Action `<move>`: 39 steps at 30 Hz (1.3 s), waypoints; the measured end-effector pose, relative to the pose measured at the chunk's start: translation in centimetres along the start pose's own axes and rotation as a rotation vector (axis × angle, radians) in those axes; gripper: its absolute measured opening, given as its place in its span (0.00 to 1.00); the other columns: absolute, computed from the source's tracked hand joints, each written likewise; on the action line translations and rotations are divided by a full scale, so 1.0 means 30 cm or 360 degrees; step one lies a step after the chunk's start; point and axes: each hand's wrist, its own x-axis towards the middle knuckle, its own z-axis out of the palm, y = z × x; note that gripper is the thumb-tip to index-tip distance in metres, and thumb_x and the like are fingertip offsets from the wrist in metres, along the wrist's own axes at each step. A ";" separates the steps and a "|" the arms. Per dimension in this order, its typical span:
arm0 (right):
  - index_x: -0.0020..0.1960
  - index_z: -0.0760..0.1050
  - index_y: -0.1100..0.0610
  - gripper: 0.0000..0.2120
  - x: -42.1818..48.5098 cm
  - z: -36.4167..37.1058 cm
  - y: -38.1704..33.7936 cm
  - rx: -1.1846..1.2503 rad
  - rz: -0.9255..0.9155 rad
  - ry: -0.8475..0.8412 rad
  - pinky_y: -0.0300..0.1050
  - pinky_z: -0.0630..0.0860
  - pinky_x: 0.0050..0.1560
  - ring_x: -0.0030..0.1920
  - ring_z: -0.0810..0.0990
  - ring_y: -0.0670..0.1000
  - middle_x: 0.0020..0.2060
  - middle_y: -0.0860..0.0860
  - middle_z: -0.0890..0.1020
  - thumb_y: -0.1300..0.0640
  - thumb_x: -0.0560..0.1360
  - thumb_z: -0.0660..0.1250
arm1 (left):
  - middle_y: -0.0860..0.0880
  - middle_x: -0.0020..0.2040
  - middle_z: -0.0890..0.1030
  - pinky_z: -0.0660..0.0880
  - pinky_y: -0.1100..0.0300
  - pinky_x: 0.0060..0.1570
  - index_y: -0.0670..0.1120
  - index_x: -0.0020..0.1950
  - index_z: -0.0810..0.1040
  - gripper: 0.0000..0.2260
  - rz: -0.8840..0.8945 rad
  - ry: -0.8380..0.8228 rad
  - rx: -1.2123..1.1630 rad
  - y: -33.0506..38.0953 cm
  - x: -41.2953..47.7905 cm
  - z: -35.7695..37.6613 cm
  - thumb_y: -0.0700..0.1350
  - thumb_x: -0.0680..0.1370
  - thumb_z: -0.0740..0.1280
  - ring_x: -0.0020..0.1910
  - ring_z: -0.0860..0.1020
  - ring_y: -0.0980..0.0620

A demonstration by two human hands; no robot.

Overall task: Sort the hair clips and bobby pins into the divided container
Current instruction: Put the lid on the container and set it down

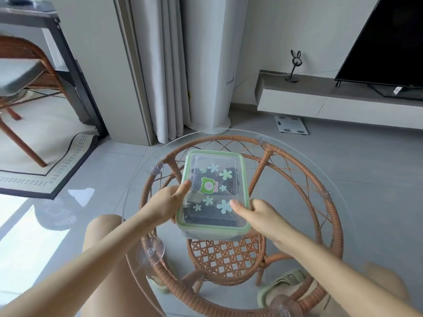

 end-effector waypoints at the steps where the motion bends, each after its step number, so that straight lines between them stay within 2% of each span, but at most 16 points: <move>1: 0.44 0.75 0.57 0.25 -0.011 0.016 -0.006 0.0166 0.0020 0.0026 0.43 0.74 0.45 0.43 0.78 0.48 0.40 0.50 0.80 0.34 0.70 0.62 | 0.44 0.43 0.79 0.71 0.58 0.41 0.40 0.48 0.76 0.25 -0.0040 0.0061 0.0002 -0.001 -0.011 -0.008 0.58 0.80 0.49 0.44 0.77 0.46; 3: 0.45 0.79 0.57 0.23 -0.008 0.063 -0.015 0.0459 0.0083 0.0020 0.47 0.78 0.48 0.47 0.82 0.50 0.43 0.51 0.85 0.36 0.68 0.67 | 0.49 0.41 0.75 0.70 0.60 0.40 0.44 0.44 0.72 0.18 -0.0129 0.0074 -0.0209 -0.025 -0.053 -0.027 0.58 0.79 0.54 0.43 0.75 0.48; 5: 0.48 0.80 0.60 0.22 -0.001 0.115 -0.050 0.0714 0.0163 0.0028 0.53 0.81 0.48 0.46 0.84 0.53 0.44 0.53 0.86 0.41 0.67 0.70 | 0.48 0.49 0.79 0.76 0.59 0.46 0.47 0.50 0.73 0.14 -0.0245 -0.0066 -0.0734 -0.064 -0.131 -0.050 0.57 0.76 0.64 0.46 0.78 0.51; 7: 0.51 0.78 0.66 0.25 -0.001 0.167 -0.113 0.0878 0.0199 0.0058 0.56 0.81 0.46 0.46 0.84 0.57 0.47 0.59 0.84 0.45 0.67 0.72 | 0.44 0.55 0.81 0.77 0.48 0.56 0.47 0.57 0.75 0.22 -0.0338 -0.0091 -0.1070 -0.125 -0.202 -0.077 0.57 0.69 0.71 0.53 0.80 0.47; 9: 0.47 0.76 0.70 0.28 0.006 0.233 -0.168 0.0921 0.0178 0.0083 0.60 0.81 0.46 0.45 0.83 0.60 0.46 0.62 0.83 0.45 0.66 0.73 | 0.39 0.56 0.80 0.78 0.44 0.55 0.46 0.61 0.74 0.32 -0.0424 -0.0006 -0.1293 -0.192 -0.247 -0.099 0.58 0.61 0.74 0.55 0.80 0.41; 12: 0.32 0.75 0.58 0.13 0.001 0.355 -0.251 0.0987 0.0073 0.0094 0.57 0.81 0.45 0.36 0.81 0.54 0.33 0.53 0.82 0.51 0.70 0.71 | 0.36 0.58 0.79 0.80 0.43 0.48 0.48 0.66 0.69 0.31 -0.0479 0.0126 -0.1813 -0.244 -0.285 -0.099 0.56 0.67 0.74 0.53 0.82 0.37; 15: 0.37 0.78 0.58 0.13 -0.002 0.480 -0.329 0.0964 -0.0026 0.0044 0.49 0.82 0.44 0.38 0.82 0.52 0.33 0.51 0.82 0.48 0.70 0.70 | 0.41 0.55 0.83 0.80 0.48 0.50 0.44 0.64 0.72 0.24 -0.0375 0.0511 -0.2062 -0.262 -0.293 -0.090 0.52 0.71 0.70 0.48 0.84 0.44; 18: 0.37 0.77 0.59 0.18 0.006 0.548 -0.383 0.0796 -0.0138 -0.0115 0.53 0.80 0.48 0.40 0.82 0.53 0.35 0.51 0.82 0.42 0.70 0.68 | 0.38 0.53 0.82 0.82 0.54 0.42 0.41 0.60 0.74 0.18 -0.0429 0.0969 -0.2029 -0.293 -0.290 -0.137 0.47 0.73 0.69 0.44 0.84 0.43; 20: 0.43 0.77 0.59 0.20 0.025 0.532 -0.392 0.0468 -0.0266 -0.0201 0.48 0.75 0.46 0.42 0.78 0.50 0.37 0.49 0.79 0.41 0.72 0.64 | 0.38 0.50 0.82 0.83 0.56 0.38 0.42 0.54 0.76 0.13 -0.0510 0.1093 -0.1973 -0.342 -0.289 -0.191 0.46 0.73 0.69 0.44 0.83 0.41; 21: 0.47 0.76 0.58 0.20 0.047 0.501 -0.385 0.0298 -0.0330 -0.0143 0.47 0.73 0.47 0.44 0.77 0.49 0.40 0.48 0.79 0.41 0.73 0.63 | 0.39 0.50 0.82 0.83 0.55 0.38 0.42 0.52 0.75 0.11 -0.0539 0.1123 -0.1936 -0.374 -0.287 -0.219 0.46 0.73 0.69 0.44 0.83 0.41; 23: 0.53 0.74 0.54 0.18 0.109 0.403 -0.340 -0.0020 -0.0408 0.0116 0.46 0.72 0.50 0.52 0.78 0.51 0.48 0.48 0.80 0.41 0.74 0.61 | 0.38 0.51 0.81 0.82 0.54 0.39 0.42 0.59 0.74 0.18 -0.0565 0.1169 -0.1749 -0.439 -0.288 -0.283 0.46 0.73 0.71 0.45 0.82 0.40; 27: 0.65 0.68 0.55 0.23 0.229 0.147 -0.175 -0.0703 -0.0379 0.0599 0.53 0.72 0.58 0.61 0.74 0.61 0.63 0.56 0.76 0.43 0.76 0.57 | 0.37 0.49 0.80 0.82 0.55 0.35 0.44 0.66 0.70 0.27 -0.0676 0.1208 -0.1353 -0.564 -0.260 -0.406 0.46 0.69 0.74 0.38 0.80 0.42; 30: 0.70 0.63 0.55 0.28 0.288 -0.014 -0.007 -0.1195 -0.0178 0.0637 0.60 0.60 0.70 0.71 0.63 0.60 0.72 0.59 0.64 0.40 0.76 0.52 | 0.41 0.43 0.79 0.82 0.53 0.33 0.42 0.64 0.72 0.26 -0.0768 0.1064 -0.1113 -0.617 -0.200 -0.462 0.46 0.68 0.75 0.35 0.78 0.43; 33: 0.73 0.58 0.49 0.34 0.303 -0.073 0.122 -0.1348 -0.0131 0.0562 0.58 0.48 0.74 0.75 0.53 0.55 0.75 0.56 0.57 0.32 0.74 0.43 | 0.37 0.49 0.80 0.81 0.51 0.41 0.43 0.59 0.75 0.22 -0.0851 0.0754 -0.0865 -0.646 -0.129 -0.480 0.48 0.68 0.75 0.38 0.80 0.41; 36: 0.73 0.58 0.48 0.34 0.296 -0.083 0.157 -0.1332 -0.0213 0.0613 0.55 0.46 0.75 0.75 0.52 0.53 0.75 0.54 0.57 0.34 0.72 0.39 | 0.33 0.56 0.78 0.82 0.55 0.37 0.42 0.53 0.78 0.20 -0.0893 0.0452 -0.0732 -0.670 -0.073 -0.430 0.50 0.67 0.75 0.37 0.79 0.42; 39: 0.72 0.59 0.48 0.35 0.295 -0.083 0.160 -0.1335 -0.0242 0.0656 0.54 0.46 0.75 0.75 0.53 0.53 0.74 0.53 0.58 0.34 0.72 0.38 | 0.33 0.58 0.77 0.81 0.54 0.37 0.41 0.57 0.77 0.30 -0.0933 0.0244 -0.0717 -0.702 -0.043 -0.334 0.54 0.60 0.77 0.39 0.79 0.40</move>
